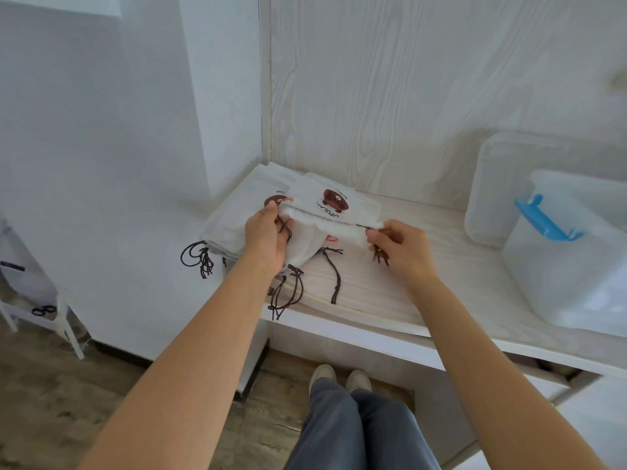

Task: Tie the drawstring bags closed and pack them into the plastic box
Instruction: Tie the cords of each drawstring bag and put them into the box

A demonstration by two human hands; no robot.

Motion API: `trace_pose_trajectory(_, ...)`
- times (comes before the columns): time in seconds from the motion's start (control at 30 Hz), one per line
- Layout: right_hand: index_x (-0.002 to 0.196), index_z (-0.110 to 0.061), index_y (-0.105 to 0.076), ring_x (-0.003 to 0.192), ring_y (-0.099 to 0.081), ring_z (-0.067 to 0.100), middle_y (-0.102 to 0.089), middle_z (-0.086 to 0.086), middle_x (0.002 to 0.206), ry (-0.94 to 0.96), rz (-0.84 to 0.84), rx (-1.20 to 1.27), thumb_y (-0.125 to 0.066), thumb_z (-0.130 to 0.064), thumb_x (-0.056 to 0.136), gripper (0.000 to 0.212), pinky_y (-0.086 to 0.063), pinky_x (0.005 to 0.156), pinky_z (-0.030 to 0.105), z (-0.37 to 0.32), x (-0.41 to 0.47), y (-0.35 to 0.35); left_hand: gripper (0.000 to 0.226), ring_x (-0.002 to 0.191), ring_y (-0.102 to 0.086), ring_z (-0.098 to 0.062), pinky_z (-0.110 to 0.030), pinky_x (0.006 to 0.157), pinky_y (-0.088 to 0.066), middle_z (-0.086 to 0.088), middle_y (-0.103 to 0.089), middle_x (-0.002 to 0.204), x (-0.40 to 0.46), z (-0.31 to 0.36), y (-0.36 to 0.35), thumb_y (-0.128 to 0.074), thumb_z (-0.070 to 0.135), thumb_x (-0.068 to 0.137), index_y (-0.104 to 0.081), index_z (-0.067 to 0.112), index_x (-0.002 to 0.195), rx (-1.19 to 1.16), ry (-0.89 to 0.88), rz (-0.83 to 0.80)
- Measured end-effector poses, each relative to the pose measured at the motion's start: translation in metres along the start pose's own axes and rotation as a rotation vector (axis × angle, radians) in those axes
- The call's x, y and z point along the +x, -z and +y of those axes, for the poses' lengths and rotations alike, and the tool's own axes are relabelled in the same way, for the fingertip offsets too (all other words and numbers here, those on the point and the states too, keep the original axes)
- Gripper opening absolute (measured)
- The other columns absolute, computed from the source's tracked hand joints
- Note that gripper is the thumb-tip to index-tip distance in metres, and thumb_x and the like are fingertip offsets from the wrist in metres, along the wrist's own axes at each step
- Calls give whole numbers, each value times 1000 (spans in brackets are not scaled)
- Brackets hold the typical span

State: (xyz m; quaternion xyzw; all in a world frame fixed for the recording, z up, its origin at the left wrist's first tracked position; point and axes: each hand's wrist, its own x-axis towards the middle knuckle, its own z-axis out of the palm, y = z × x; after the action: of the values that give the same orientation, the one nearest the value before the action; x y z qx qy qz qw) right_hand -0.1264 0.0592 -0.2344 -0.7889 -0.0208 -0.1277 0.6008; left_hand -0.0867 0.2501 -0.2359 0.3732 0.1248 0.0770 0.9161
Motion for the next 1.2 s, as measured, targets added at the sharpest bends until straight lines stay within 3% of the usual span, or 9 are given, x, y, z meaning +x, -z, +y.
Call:
trace_pose_trajectory(0.13, 80, -15, -57, 57, -50, 2, -67, -9, 71, -226, -32, 771, -46, -8, 96, 20, -32, 43, 15, -11, 1, -8, 24, 91, -60, -19, -30, 93, -50, -12, -63, 96, 1, 0, 2, -39, 9, 100, -60, 3, 92, -3, 13, -14)
trace_pose_trajectory(0.3, 82, -12, -51, 43, -42, 1, -70, 0, 89, -300, -96, 1144, -39, -11, 98, 21, -24, 31, 11, -15, 4, -16, 32, 82, -62, -16, -25, 76, -52, -8, -64, 83, -6, 3, 1, -29, 9, 102, -58, 2, 90, -102, 34, -30)
trace_pose_trajectory(0.37, 80, -15, -48, 42, -40, 3, -62, -1, 82, -231, -94, 965, -39, -12, 99, 21, -23, 32, 12, -15, 3, -19, 31, 76, -60, -15, -24, 75, -51, -7, -61, 77, -6, 3, 2, -30, 10, 102, -56, 3, 87, -109, 28, -24)
trace_pose_trajectory(0.47, 78, -16, -47, 43, -42, 8, -60, -3, 68, 34, -113, 278, -46, -10, 96, 19, -29, 39, 16, -18, 8, -11, 23, 63, -48, -11, -22, 68, -44, -1, -49, 67, -4, 5, 0, -37, 8, 99, -49, 11, 79, 102, -61, -32)
trace_pose_trajectory(0.6, 79, -16, -52, 48, -47, 13, -66, -4, 71, 341, -122, -449, -53, -12, 92, 14, -40, 54, 22, -26, 21, 12, 16, 75, -48, -11, -24, 78, -38, 6, -52, 75, -9, 17, -4, -45, 11, 93, -45, 18, 79, 1010, -535, -197)
trace_pose_trajectory(0.73, 100, -12, -54, 82, -53, 27, -54, 4, 85, 627, -259, -1059, -46, -8, 93, 12, -41, 65, 37, -31, 27, 19, 13, 83, -39, -18, -31, 79, -28, 0, -53, 80, -17, 31, -13, -42, 7, 92, -38, 17, 85, 1701, -1029, -542)
trace_pose_trajectory(0.97, 117, -11, -45, 92, -50, 29, -48, 9, 98, 642, -292, -1341, -46, 2, 86, 33, -37, 65, 36, -42, 22, 33, 25, 99, -37, -21, -26, 73, -19, 1, -45, 79, -14, 41, -7, -47, -7, 85, -42, 16, 94, 2131, -1287, -612)
trace_pose_trajectory(1.13, 103, -3, -50, 100, -48, 29, -53, 12, 100, 620, -250, -1399, -42, 1, 92, 14, -31, 63, 33, -41, 13, 27, 37, 66, -53, -25, -28, 53, -38, -5, -51, 54, -23, 41, -15, -78, -13, 46, -55, 7, 66, 2166, -1361, -682)
trace_pose_trajectory(1.2, 101, -3, -51, 101, -48, 28, -54, 12, 100, 601, -236, -1416, -40, -1, 94, 14, -30, 63, 33, -40, 10, 24, 31, 73, -55, -28, -32, 58, -41, -9, -57, 60, -26, 37, -18, -74, -15, 51, -57, 3, 70, 2174, -1306, -615)
